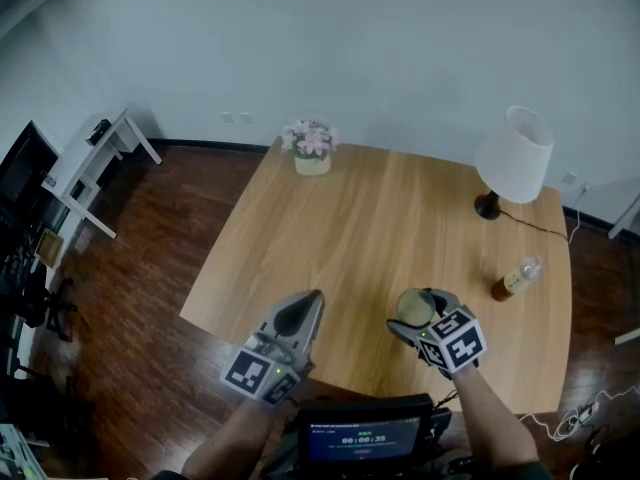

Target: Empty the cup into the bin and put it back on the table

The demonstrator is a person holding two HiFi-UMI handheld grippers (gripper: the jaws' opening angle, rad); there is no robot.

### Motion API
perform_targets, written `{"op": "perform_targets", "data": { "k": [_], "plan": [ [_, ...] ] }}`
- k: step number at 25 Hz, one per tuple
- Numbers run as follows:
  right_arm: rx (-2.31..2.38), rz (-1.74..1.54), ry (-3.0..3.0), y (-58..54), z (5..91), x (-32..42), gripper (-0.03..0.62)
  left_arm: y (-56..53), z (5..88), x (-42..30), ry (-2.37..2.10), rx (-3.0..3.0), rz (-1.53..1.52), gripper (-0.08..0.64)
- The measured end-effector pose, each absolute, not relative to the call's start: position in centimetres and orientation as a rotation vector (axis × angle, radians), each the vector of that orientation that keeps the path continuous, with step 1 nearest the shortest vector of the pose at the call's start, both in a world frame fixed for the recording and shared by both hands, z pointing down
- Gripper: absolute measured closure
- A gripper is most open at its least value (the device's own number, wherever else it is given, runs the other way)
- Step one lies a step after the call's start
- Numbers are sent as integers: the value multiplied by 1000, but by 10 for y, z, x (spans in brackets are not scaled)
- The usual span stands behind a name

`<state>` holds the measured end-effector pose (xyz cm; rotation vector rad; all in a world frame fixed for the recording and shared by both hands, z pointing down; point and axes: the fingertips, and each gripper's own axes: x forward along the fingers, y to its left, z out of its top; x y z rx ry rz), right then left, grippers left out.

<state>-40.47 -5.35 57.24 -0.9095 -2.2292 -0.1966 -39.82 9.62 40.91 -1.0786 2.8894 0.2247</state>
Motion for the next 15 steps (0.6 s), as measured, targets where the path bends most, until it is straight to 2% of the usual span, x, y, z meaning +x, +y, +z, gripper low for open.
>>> {"op": "perform_targets", "data": {
  "k": [15],
  "plan": [
    [-908,-214,-2135,-39,642,-422,190,91,468,-415,2974,-1172,233,568]
  ]
}}
